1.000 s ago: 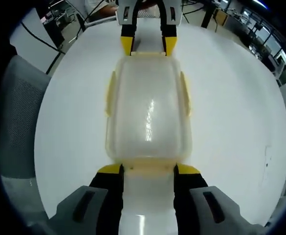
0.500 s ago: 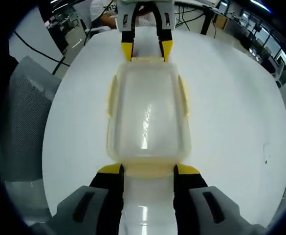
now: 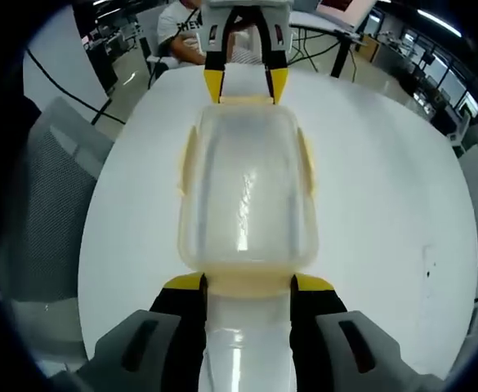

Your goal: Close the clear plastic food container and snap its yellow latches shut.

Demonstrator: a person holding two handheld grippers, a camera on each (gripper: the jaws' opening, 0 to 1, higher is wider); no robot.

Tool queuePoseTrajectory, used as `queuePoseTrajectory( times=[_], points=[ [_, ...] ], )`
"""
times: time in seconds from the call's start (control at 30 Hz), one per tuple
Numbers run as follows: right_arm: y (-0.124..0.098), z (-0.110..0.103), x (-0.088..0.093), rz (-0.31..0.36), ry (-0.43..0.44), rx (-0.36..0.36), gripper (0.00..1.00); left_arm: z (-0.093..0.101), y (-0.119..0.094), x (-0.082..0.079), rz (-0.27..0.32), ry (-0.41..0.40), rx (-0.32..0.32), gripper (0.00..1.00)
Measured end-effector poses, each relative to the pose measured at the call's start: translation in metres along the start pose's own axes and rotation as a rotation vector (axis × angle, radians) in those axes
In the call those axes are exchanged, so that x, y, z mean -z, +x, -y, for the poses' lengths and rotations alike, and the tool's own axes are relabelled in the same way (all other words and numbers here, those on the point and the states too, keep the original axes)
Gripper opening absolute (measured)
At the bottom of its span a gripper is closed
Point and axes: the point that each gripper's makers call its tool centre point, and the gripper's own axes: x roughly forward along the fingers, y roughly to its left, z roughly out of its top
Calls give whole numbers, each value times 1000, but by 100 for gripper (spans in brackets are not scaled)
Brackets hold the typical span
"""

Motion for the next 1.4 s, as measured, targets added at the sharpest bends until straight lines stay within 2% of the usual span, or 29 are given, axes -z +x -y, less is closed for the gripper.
queuePoseTrajectory(
  times=[0.23,1.17,1.4],
  points=[
    [-12,5,-2,-8,-11,6,37,-1,-7,-12,0,3,-2,33],
    [-34,1,47,-35,-13,9,37,7,18,-54,36,-14,5,33],
    [-39,2,60,-30,-10,18,37,3,23,-66,46,-26,-2,33]
  ],
)
